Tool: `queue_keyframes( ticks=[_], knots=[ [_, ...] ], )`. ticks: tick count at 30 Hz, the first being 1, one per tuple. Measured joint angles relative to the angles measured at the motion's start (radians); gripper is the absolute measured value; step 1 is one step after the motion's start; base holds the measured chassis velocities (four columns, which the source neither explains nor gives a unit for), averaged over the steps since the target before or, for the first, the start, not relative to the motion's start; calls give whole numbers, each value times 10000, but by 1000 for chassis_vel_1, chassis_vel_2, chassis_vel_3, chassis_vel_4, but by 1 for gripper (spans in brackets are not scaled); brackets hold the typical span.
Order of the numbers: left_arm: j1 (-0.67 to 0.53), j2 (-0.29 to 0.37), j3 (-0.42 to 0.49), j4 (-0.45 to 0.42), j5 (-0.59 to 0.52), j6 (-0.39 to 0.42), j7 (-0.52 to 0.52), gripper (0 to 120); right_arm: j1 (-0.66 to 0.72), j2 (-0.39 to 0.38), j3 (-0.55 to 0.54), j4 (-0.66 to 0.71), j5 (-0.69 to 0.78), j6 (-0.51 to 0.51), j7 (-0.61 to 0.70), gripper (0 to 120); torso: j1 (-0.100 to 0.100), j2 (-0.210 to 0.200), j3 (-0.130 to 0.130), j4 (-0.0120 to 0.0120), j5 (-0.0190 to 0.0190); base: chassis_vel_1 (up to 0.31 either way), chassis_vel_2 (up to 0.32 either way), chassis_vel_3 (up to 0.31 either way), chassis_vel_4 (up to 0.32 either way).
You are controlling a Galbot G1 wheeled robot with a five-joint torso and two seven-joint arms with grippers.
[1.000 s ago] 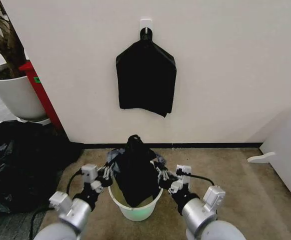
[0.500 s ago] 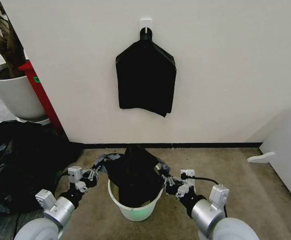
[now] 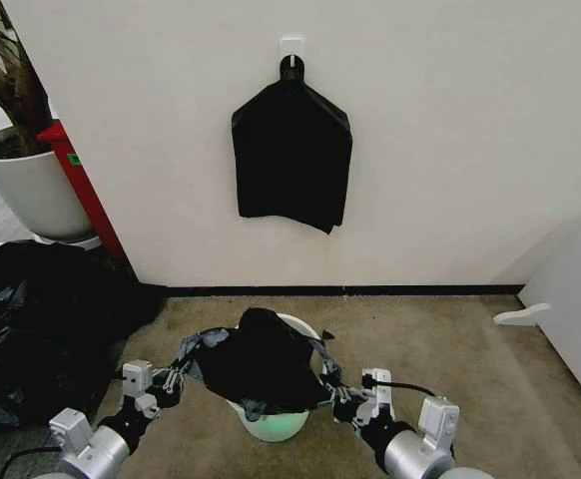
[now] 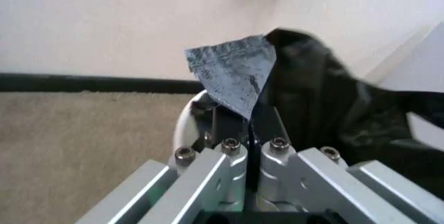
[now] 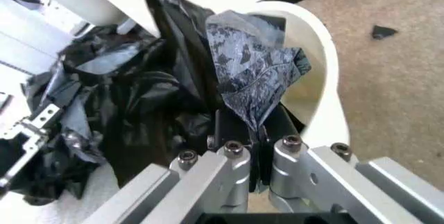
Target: Place the garbage bag over the trash bin.
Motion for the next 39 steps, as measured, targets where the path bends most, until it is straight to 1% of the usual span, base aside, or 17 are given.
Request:
queue_keyframes(
  ticks=[2, 3, 5, 8, 10, 13, 14, 15, 18, 19, 20, 24, 25, 29, 32, 38, 39],
  knots=[
    [-177, 101, 104, -375, -62, 170, -306, 0, 409, -73, -29, 23, 670, -67, 555, 0, 1, -1, 1, -1, -1, 0, 0, 0, 0],
    [-177, 101, 104, -375, -62, 170, -306, 0, 409, -73, -29, 23, 670, -67, 555, 0, 1, -1, 1, -1, -1, 0, 0, 0, 0],
    [-263, 174, 49, -808, -196, 384, -676, 0, 690, -182, -31, 24, 1392, -186, 1117, 0, 1, 0, 1, 0, 2, 0, 0, 0, 0],
    [32, 185, -399, -1211, -357, 666, -1141, 0, 546, -219, -23, 25, 1575, -273, 1344, 0, 1, 0, 1, -2, 1, 0, 0, 0, 0],
    [222, 185, -547, -1247, -408, 709, -1168, 0, 482, -215, -16, 25, 1579, -301, 1386, 0, 1, 0, 1, -3, -1, 0, 0, 0, 0],
    [708, 167, -801, -976, -440, 729, -1040, 0, 440, -189, 23, 28, 1604, -379, 1627, 0, 1, 0, 0, 1, 5, 0, 0, 0, 0],
    [712, 148, -754, -845, -415, 731, -1028, 0, 452, -177, 29, 28, 1604, -380, 1694, 0, 1, 0, 1, 2, 3, 0, 0, 0, 0],
    [585, 86, -505, -541, -354, 762, -1046, 0, 477, -130, 31, 29, 1595, -380, 1809, 0, 1, 0, 1, 1, -2, 0, 0, 0, 0],
    [430, 33, -278, -385, -337, 830, -1088, 0, 482, -97, 24, 30, 1569, -379, 1852, 0, 1, -1, 1, 2, -3, 0, 0, 0, 0],
    [13, -117, 446, -90, -221, 1015, -1274, 0, 432, -15, -98, 48, 1342, -377, 1981, 0, 1, -1, 1, 0, -3, 0, 0, 0, 0],
    [-158, -210, 802, 5, -79, 1089, -1390, 0, 349, 27, -188, 50, 1147, -355, 2047, 0, 1, 0, 1, -2, -3, 0, 0, 0, 0],
    [-294, -594, 1442, -14, 426, 1461, -1921, 0, -223, 172, -369, 50, 791, -298, 2532, 0, 1, 0, 1, -1, -2, 0, 0, 0, 0],
    [-294, -594, 1442, -14, 426, 1461, -1921, 0, -223, 172, -369, 50, 791, -298, 2532, 0, 1, 0, 1, -1, -2, 0, 0, 0, 0],
    [-88, -867, 1537, -168, 656, 1760, -2245, 0, -999, 273, -549, 49, 632, -255, 2910, 0, 0, 0, 0, -1, 0, 0, 0, 0, 0],
    [-83, -899, 1549, -81, 714, 1796, -2315, 0, -1102, 325, -614, 49, 404, -174, 2876, 0, 0, 0, 0, -2, 1, 0, 0, 0, 0],
    [-348, -901, 1660, 352, 610, 1923, -2542, 0, -658, 394, -548, -158, 265, 7, 2740, 0, 1, 0, 1, -1, -1, 0, 0, 0, 0],
    [-432, -909, 1686, 544, 596, 1926, -2568, 0, -489, 422, -507, -291, 261, 16, 2706, 0, 1, 0, 1, 0, 0, 0, 0, 0, 0]
  ],
)
